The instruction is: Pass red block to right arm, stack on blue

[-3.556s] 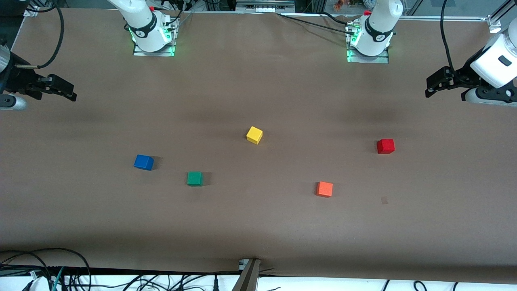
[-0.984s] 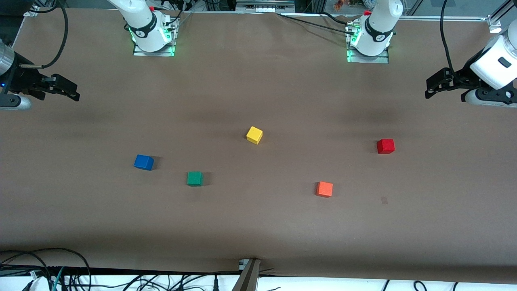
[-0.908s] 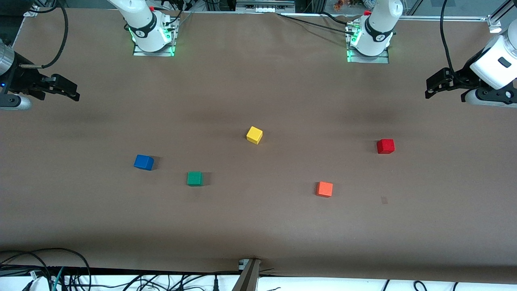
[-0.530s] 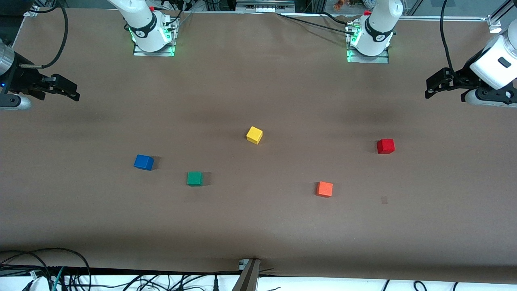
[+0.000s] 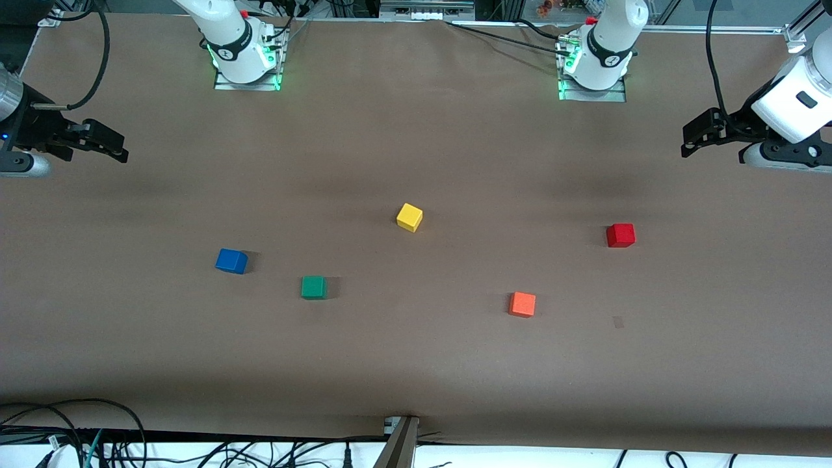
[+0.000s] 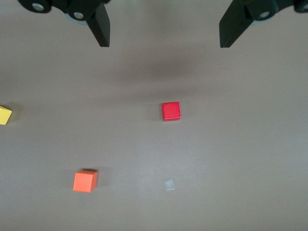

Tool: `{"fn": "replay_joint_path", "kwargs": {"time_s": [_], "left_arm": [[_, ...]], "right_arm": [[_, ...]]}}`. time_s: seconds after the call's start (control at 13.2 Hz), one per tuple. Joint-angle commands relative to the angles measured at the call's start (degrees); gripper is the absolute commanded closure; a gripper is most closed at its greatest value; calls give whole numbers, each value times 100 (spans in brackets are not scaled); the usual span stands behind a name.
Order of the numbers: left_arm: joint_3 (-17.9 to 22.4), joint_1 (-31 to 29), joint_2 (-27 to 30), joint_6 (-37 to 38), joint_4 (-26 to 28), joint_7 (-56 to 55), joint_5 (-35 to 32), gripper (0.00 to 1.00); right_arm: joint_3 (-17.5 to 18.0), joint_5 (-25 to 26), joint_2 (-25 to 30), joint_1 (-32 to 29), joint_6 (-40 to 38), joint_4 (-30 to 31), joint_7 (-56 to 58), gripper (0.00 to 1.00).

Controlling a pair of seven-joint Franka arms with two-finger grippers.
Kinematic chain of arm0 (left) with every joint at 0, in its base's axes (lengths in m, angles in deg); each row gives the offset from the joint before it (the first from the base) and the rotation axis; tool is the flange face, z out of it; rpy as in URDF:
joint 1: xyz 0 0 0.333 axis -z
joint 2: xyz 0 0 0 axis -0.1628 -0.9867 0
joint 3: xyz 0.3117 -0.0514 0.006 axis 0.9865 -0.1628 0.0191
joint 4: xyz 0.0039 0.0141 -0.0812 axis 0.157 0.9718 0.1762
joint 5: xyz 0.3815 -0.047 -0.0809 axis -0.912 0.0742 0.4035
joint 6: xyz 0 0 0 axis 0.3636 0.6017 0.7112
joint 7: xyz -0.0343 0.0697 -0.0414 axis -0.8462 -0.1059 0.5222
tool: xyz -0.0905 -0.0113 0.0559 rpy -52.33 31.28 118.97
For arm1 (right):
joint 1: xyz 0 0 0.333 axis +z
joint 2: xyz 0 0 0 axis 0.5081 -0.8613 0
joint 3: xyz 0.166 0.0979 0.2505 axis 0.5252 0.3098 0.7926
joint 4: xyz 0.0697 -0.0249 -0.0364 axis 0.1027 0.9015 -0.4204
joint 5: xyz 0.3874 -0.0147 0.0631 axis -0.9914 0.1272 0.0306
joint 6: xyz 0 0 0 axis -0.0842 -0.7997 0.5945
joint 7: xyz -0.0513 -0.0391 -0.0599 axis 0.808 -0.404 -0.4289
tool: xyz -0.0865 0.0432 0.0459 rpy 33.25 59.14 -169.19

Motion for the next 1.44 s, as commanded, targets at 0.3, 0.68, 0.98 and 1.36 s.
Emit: {"fn": "replay_joint_path", "kwargs": {"time_s": [0.3,0.68,0.98,1.36], "left_arm": [[5,12,-184,93,-147,70,-81,0],[14,-24,-246,136,-138,61,-90,0],[14,-32,-421,84,-156,61,-546,0],[32,-41,-483,75,-358,167,-538,0]], "right_arm": [[25,8,22,-2,-92,-71,-65,0],[25,8,22,-2,-92,-62,-65,0],[25,8,22,-2,-92,-62,-65,0],[25,8,22,-2,-92,-71,-73,0]]}}
